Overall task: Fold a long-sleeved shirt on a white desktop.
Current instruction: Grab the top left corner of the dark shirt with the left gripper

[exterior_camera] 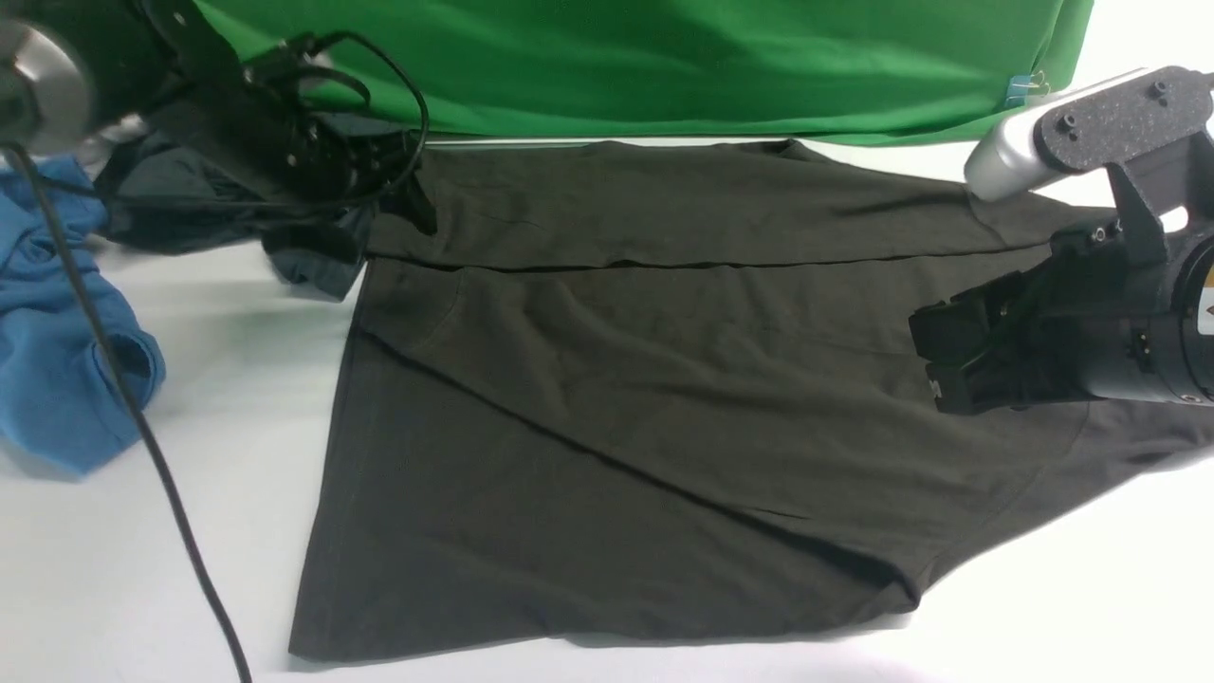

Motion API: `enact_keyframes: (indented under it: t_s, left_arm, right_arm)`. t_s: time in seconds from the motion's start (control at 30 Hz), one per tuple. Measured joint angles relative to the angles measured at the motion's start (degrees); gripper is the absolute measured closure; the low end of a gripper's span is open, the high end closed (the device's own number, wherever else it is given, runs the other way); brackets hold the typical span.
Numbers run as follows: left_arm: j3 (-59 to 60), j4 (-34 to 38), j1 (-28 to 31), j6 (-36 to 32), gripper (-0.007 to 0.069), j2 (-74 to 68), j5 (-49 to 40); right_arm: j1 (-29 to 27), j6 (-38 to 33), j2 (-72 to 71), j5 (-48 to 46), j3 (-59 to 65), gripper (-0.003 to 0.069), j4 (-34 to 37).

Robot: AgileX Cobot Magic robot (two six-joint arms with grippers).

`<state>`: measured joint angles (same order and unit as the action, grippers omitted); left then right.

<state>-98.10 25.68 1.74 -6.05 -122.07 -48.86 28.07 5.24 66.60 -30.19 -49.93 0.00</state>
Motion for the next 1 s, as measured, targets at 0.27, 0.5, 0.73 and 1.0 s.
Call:
enact_keyframes:
  t_s: [0.27, 0.5, 0.73, 1.0]
  left_arm:
    - [-0.4, 2.6, 0.0, 2.8, 0.0043, -4.0, 6.5]
    - [-0.4, 2.3, 0.3, 5.1, 0.0043, -4.8, 8.2]
    - [-0.4, 6.0, 1.7, 5.4, 0.0043, -6.8, 11.1]
    - [-0.4, 9.1, 1.8, 3.2, 0.0046, -7.7, 13.3]
  right_arm:
    - [0.0, 1.4, 0.0, 1.9, 0.0, 0.0416, 0.0]
    - [0.0, 1.4, 0.0, 2.6, 0.0, 0.0416, 0.0]
    - [0.0, 1.5, 0.0, 3.4, 0.0, 0.0416, 0.0]
    - [0.0, 1.5, 0.0, 3.6, 0.0, 0.0416, 0.0]
